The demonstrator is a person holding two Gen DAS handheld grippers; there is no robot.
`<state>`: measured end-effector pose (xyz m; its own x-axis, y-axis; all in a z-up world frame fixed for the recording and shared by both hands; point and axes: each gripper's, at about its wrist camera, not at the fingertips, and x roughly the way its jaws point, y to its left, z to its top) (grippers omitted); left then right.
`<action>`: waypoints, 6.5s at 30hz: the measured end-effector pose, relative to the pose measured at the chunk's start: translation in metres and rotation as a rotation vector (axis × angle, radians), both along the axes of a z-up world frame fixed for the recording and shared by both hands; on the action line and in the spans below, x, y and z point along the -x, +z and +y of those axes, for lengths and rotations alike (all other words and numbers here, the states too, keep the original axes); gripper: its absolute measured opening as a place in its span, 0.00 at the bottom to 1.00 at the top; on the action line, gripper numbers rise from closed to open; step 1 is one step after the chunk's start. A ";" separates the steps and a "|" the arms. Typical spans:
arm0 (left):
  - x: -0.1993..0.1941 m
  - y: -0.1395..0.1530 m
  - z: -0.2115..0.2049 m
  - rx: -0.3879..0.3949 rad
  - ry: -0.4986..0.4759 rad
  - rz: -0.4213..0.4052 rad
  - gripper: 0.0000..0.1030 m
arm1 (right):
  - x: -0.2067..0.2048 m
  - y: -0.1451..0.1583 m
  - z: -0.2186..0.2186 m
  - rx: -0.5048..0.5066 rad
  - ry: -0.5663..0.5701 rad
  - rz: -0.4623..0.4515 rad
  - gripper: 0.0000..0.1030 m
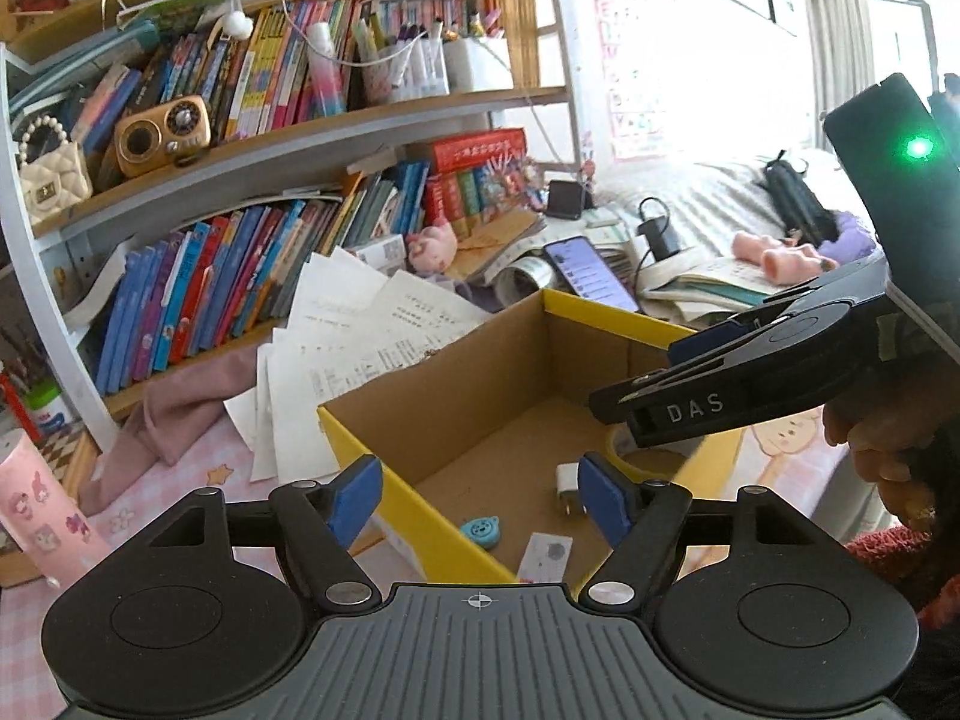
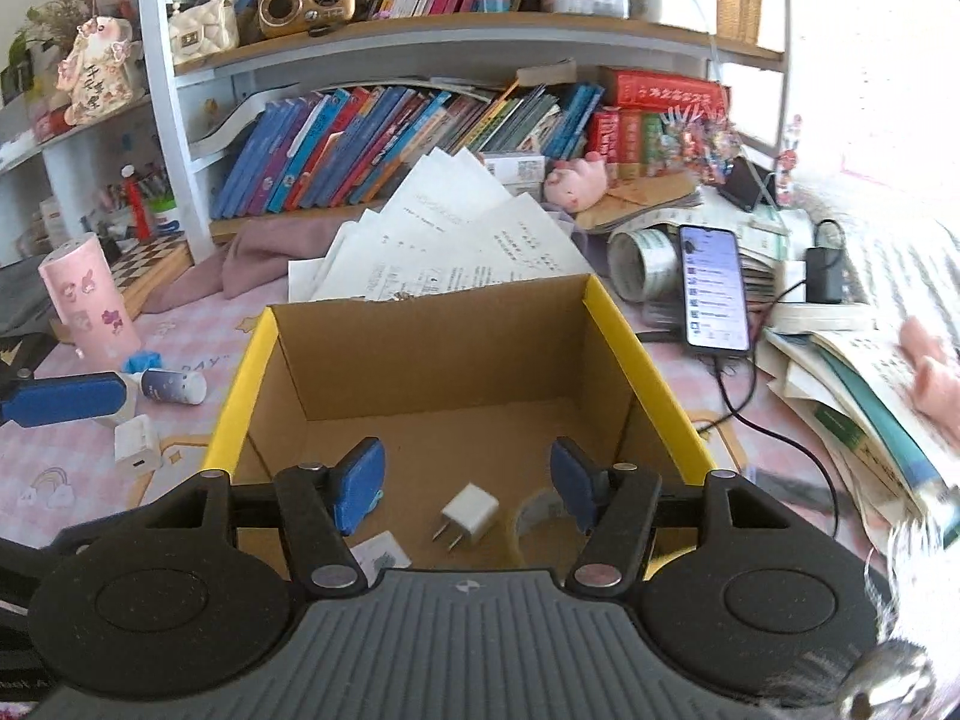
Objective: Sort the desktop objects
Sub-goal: 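Withdraw both open tools from the box back over the table, then close the right tool on the white power bank while the left tool grasps the cream eraser, then carry the power bank and eraser in both tools over the yellow box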
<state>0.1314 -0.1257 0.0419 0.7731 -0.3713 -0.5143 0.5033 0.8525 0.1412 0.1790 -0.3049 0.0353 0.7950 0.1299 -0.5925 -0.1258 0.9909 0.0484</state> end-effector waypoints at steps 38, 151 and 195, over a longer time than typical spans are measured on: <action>0.117 -0.013 0.195 0.023 0.322 0.105 0.90 | 0.119 -0.014 0.195 0.049 0.165 0.088 0.68; -0.042 -0.017 0.259 0.347 0.475 0.315 0.22 | -0.045 -0.033 0.255 0.083 0.453 0.189 0.40; 0.093 -0.012 0.199 0.297 0.237 0.347 0.22 | 0.144 -0.021 0.172 -0.006 0.191 0.181 0.40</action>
